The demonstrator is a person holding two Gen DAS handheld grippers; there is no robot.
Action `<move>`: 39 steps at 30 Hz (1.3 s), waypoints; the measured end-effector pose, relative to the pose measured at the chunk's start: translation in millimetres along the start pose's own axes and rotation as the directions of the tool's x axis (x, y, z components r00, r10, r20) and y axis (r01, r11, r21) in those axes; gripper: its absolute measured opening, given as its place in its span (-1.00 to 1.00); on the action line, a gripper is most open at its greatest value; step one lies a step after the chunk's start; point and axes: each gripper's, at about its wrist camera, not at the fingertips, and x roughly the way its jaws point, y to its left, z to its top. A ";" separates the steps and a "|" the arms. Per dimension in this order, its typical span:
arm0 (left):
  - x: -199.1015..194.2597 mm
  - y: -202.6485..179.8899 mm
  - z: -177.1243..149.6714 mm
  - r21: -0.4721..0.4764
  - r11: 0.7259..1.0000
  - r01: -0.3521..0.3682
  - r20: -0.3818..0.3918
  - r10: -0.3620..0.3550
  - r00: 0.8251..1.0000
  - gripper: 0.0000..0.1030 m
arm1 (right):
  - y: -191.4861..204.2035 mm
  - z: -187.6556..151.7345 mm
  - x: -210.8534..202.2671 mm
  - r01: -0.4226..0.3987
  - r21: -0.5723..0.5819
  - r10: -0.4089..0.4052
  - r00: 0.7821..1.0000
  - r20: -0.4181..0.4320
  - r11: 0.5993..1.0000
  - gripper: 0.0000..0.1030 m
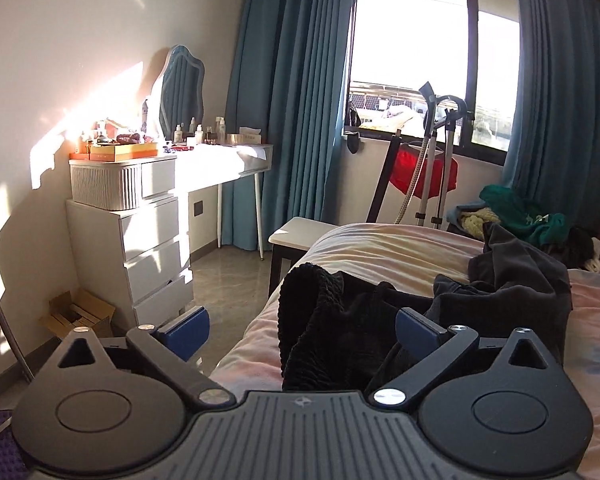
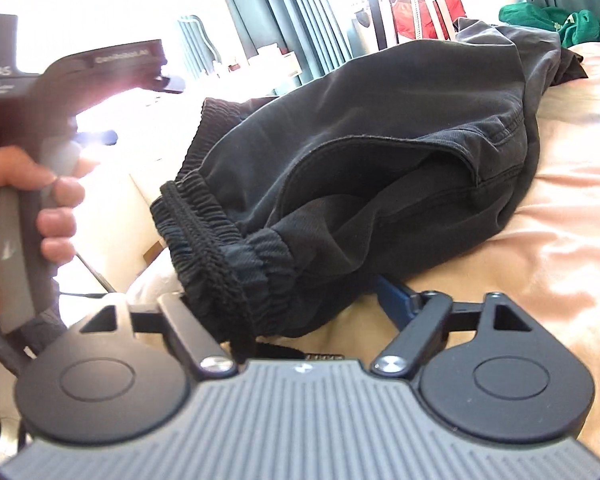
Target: Fold clothes
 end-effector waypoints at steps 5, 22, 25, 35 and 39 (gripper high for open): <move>-43.9 -12.6 -11.3 0.002 1.000 0.027 0.003 -0.027 1.000 0.95 | -5.4 -1.4 -7.7 -0.024 -0.036 0.024 1.000 -0.014 0.999 1.00; -95.2 -65.9 -52.0 0.013 0.986 0.167 -0.020 -0.167 0.986 0.93 | -136.0 83.9 -173.5 0.220 -0.135 -0.182 0.952 0.244 0.966 1.00; -89.3 -78.4 -56.9 0.058 0.985 0.165 -0.037 -0.163 0.986 0.93 | -162.5 81.6 -196.8 0.244 -0.065 -0.215 0.932 0.292 0.968 1.00; -25.3 -149.8 -39.9 0.159 0.963 0.215 -0.102 -0.201 0.974 0.93 | -214.6 75.4 -204.9 0.297 0.129 -0.322 0.908 0.268 0.946 1.00; 26.1 -190.8 -14.5 0.168 0.961 0.218 -0.095 -0.204 0.974 0.93 | -233.3 74.4 -200.0 0.328 0.182 -0.365 0.902 0.232 0.927 1.00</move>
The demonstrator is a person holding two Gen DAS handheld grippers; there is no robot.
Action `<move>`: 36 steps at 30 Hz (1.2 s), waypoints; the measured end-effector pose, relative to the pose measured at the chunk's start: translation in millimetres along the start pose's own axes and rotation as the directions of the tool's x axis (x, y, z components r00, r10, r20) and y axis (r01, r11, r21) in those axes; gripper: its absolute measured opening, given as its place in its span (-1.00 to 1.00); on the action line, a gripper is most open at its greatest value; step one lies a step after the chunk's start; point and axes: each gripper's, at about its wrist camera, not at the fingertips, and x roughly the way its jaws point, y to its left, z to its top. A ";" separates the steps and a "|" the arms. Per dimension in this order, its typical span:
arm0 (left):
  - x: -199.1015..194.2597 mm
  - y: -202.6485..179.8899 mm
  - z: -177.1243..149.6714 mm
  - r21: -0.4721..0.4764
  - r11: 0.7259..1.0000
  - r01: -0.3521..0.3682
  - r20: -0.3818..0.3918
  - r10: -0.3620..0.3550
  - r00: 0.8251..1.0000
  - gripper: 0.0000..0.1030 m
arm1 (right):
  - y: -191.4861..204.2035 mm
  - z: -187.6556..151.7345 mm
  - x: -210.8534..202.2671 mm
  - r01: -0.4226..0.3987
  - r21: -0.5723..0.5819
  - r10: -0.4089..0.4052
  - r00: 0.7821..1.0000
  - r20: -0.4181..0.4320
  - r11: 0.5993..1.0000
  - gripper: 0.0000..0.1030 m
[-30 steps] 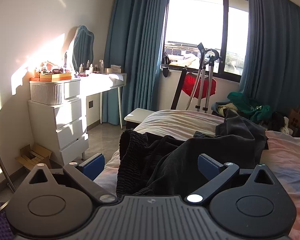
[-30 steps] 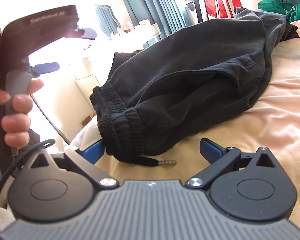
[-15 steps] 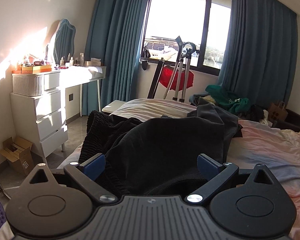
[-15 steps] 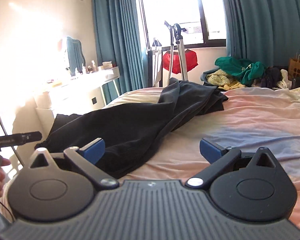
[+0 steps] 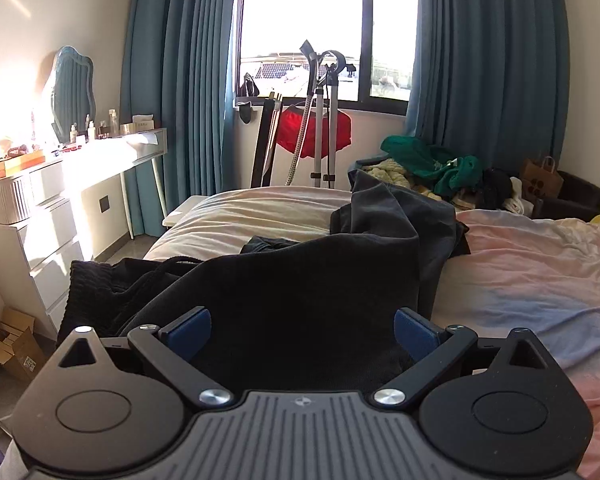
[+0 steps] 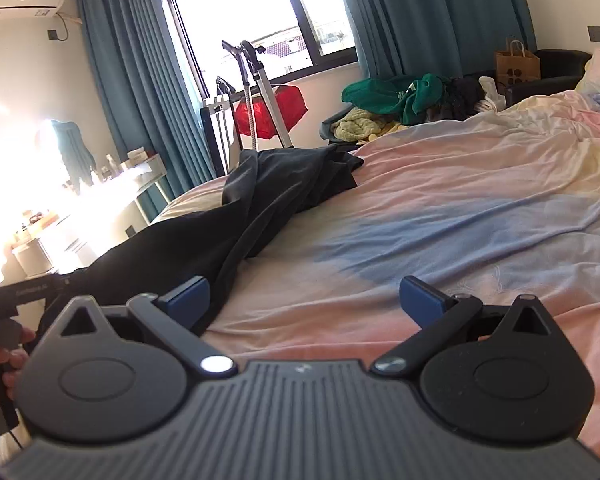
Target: Fold clothes
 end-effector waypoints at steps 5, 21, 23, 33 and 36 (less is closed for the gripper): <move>84.3 -34.4 42.3 0.038 0.999 0.001 0.041 -0.002 0.999 0.93 | -18.8 0.5 15.6 0.025 0.057 -0.024 0.999 -0.030 0.998 1.00; 306.0 -114.2 63.4 0.184 0.983 -0.003 -0.101 0.022 0.995 -0.99 | -52.4 -9.6 79.0 0.111 0.151 -0.102 0.993 -0.064 0.982 1.00; 302.4 -119.7 65.0 0.188 0.981 0.039 -0.096 -0.022 0.995 -1.00 | -56.2 -11.6 88.0 0.109 0.169 -0.096 0.992 -0.086 0.979 1.00; 234.8 -129.9 63.4 0.238 0.966 0.104 -0.026 -0.101 0.995 -0.96 | -44.6 -12.4 64.5 0.064 0.190 -0.048 0.995 -0.089 0.980 1.00; 221.8 -117.6 55.1 0.205 0.977 0.051 -0.028 -0.047 0.999 -0.53 | -40.0 -13.0 49.2 0.057 0.186 -0.042 0.996 -0.085 0.981 1.00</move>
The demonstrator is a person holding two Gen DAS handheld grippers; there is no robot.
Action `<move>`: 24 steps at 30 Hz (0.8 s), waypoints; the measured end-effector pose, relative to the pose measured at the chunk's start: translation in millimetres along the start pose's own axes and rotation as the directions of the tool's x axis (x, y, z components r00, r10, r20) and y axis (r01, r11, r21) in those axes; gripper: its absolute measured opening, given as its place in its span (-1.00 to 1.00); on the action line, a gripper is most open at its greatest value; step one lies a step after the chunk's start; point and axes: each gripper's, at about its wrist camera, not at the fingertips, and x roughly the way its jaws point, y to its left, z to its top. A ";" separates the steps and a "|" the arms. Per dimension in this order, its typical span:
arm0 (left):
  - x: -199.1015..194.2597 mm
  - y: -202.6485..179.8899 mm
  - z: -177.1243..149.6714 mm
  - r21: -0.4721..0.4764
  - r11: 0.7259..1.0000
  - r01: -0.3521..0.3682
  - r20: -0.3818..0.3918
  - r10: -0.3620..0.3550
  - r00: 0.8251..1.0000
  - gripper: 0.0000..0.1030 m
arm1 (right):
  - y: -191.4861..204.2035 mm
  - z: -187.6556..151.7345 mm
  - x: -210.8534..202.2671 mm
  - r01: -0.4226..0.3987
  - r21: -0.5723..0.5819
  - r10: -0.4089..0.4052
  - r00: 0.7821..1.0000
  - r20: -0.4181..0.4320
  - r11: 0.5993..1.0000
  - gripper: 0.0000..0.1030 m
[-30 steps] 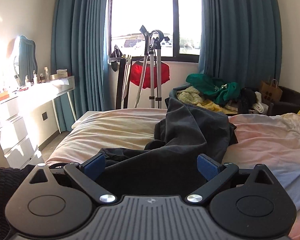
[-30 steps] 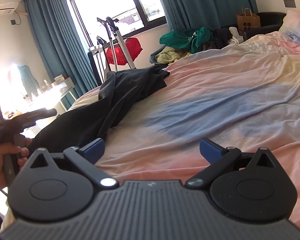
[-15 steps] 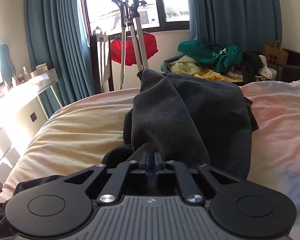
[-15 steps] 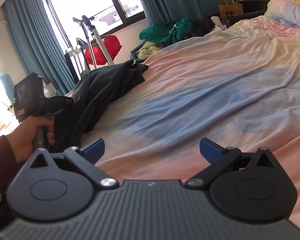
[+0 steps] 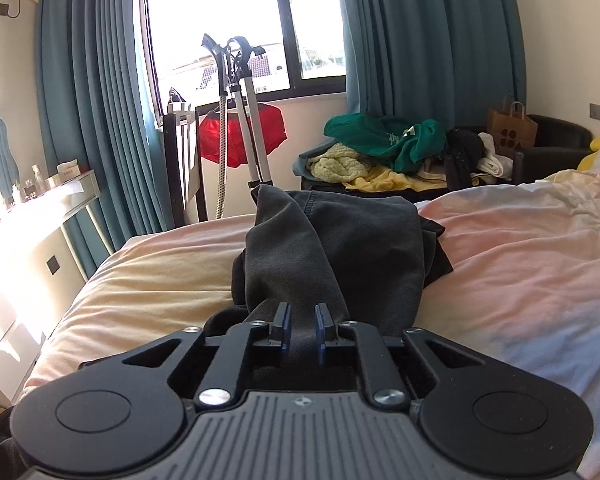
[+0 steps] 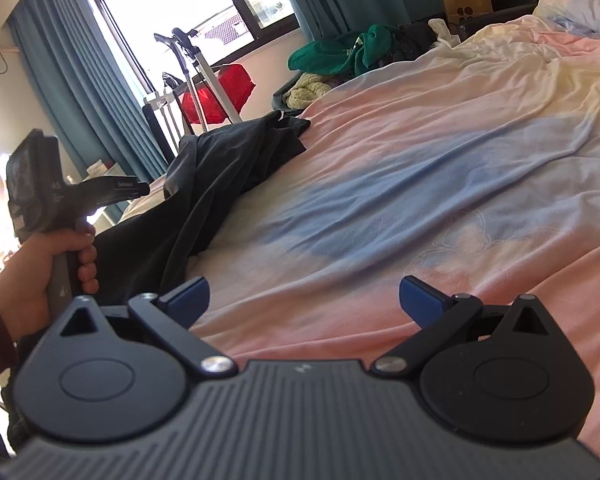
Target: Fold clothes
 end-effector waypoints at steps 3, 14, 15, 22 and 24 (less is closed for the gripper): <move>-0.6 17.2 -2.3 0.008 1.000 0.019 0.022 -0.019 1.000 0.12 | 2.4 -4.9 -3.8 -0.022 -0.011 0.021 0.999 -0.024 1.000 1.00; 116.0 43.1 11.4 -0.304 0.935 0.180 -0.050 -0.204 0.978 0.52 | 1.4 -17.6 53.6 -0.017 0.024 0.020 0.989 -0.148 1.000 1.00; 128.2 44.4 14.5 -0.349 0.921 0.170 -0.057 -0.202 0.978 0.52 | 0.0 -18.7 59.3 -0.011 0.028 0.015 0.987 -0.157 1.000 1.00; 147.1 29.9 33.5 -0.275 0.960 0.053 -0.075 -0.076 0.994 -0.79 | -2.5 -18.7 79.1 0.028 -0.013 -0.029 0.991 -0.134 1.000 1.00; 123.0 33.5 38.5 -0.290 0.950 0.116 -0.008 -0.123 0.992 -0.94 | -3.2 -15.7 78.7 0.024 -0.010 -0.025 0.992 -0.122 1.000 1.00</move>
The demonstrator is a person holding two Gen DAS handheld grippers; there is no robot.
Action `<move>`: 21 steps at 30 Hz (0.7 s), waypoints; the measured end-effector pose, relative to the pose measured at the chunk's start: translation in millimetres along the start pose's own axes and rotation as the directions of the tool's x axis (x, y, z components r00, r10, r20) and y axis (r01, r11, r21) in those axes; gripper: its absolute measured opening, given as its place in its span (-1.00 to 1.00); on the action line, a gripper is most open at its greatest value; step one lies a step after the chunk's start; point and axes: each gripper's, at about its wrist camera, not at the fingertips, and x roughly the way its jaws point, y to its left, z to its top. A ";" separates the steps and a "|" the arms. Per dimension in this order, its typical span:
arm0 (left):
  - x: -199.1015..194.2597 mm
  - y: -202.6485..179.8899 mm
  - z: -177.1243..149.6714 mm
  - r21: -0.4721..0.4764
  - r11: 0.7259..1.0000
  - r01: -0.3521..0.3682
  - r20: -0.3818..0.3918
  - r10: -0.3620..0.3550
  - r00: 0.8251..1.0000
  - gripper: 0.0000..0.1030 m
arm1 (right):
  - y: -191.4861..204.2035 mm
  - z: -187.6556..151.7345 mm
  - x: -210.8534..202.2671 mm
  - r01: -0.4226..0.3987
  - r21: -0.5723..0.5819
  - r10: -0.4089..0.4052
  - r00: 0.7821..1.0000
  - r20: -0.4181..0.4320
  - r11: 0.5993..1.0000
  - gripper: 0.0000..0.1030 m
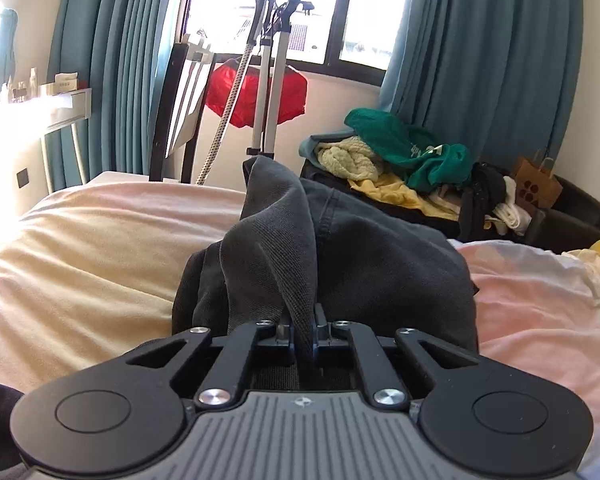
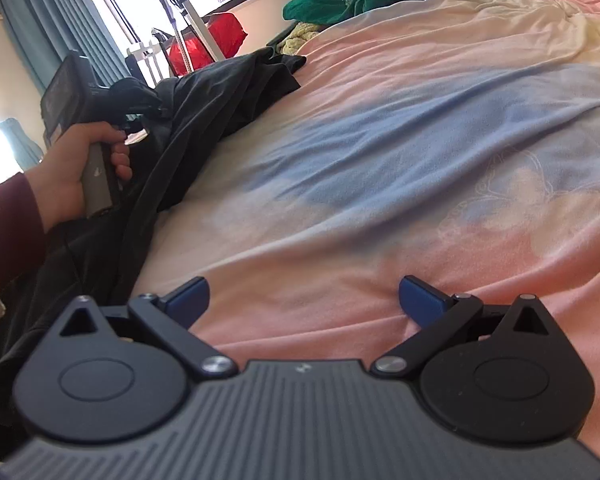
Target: Fold clothes
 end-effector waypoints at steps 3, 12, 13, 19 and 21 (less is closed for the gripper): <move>-60.9 -5.6 13.4 0.018 0.994 0.107 0.092 -0.108 0.990 -0.96 | -7.3 3.5 -7.3 -0.026 0.039 0.026 1.000 0.014 0.999 1.00; -280.0 -67.2 -15.8 0.267 0.895 0.358 0.164 -0.408 0.898 -0.96 | -18.2 14.9 -55.1 -0.067 0.101 0.053 0.989 0.135 0.993 1.00; -303.2 -73.0 -30.3 0.278 0.878 0.389 0.162 -0.442 0.882 -0.96 | -19.7 15.7 -62.7 -0.074 0.105 0.058 0.987 0.153 0.992 1.00; -398.5 -98.3 -169.2 0.378 0.825 0.420 0.110 -0.490 0.865 -0.95 | -38.0 16.9 -106.7 -0.119 0.156 0.081 0.969 0.233 0.980 1.00; -405.8 -95.5 -212.0 0.325 0.848 0.419 0.069 -0.464 0.883 -0.95 | -42.6 15.2 -113.4 -0.132 0.176 0.088 0.968 0.236 0.975 1.00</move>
